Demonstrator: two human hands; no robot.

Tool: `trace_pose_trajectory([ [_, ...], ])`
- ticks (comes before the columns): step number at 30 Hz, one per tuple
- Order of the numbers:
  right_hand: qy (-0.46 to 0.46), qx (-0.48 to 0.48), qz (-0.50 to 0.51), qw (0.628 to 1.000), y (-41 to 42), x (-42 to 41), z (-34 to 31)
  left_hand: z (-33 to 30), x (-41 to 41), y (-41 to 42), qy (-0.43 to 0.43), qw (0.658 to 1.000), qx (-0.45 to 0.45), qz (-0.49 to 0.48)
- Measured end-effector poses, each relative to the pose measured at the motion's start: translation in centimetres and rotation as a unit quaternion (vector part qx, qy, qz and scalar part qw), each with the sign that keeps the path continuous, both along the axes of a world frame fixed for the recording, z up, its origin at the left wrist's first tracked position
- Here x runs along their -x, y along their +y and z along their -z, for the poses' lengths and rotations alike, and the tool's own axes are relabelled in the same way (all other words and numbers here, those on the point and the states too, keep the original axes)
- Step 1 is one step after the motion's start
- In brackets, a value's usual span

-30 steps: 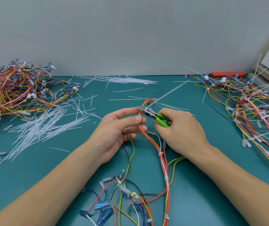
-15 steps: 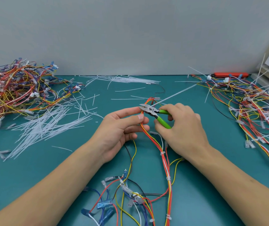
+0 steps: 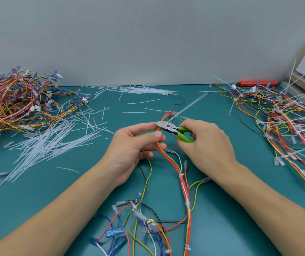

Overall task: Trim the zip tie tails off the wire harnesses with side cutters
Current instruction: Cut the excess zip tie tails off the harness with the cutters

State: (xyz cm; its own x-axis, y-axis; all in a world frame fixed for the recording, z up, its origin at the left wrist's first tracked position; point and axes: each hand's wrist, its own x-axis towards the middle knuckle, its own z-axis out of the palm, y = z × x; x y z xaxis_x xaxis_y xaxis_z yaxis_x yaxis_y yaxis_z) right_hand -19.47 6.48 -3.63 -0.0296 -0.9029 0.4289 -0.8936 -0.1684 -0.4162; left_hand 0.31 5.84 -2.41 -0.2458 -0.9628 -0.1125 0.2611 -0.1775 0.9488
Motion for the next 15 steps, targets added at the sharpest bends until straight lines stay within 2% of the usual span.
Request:
trace_pose_trajectory([
  [7, 0.006, -0.012, 0.014, 1.000, 0.21, -0.23, -0.08, -0.06, 0.04, 0.32, -0.015, 1.000, 0.008, -0.007],
  [11, -0.023, -0.009, -0.018, 1.000, 0.07, 0.06, 0.27, -0.23, 0.09, 0.31, -0.013, 1.000, -0.002, -0.002],
  [15, -0.008, -0.001, -0.035, 0.999, -0.02, -0.05, 0.42, -0.13, -0.03, -0.03, 0.002, 1.000, -0.022, -0.011],
])
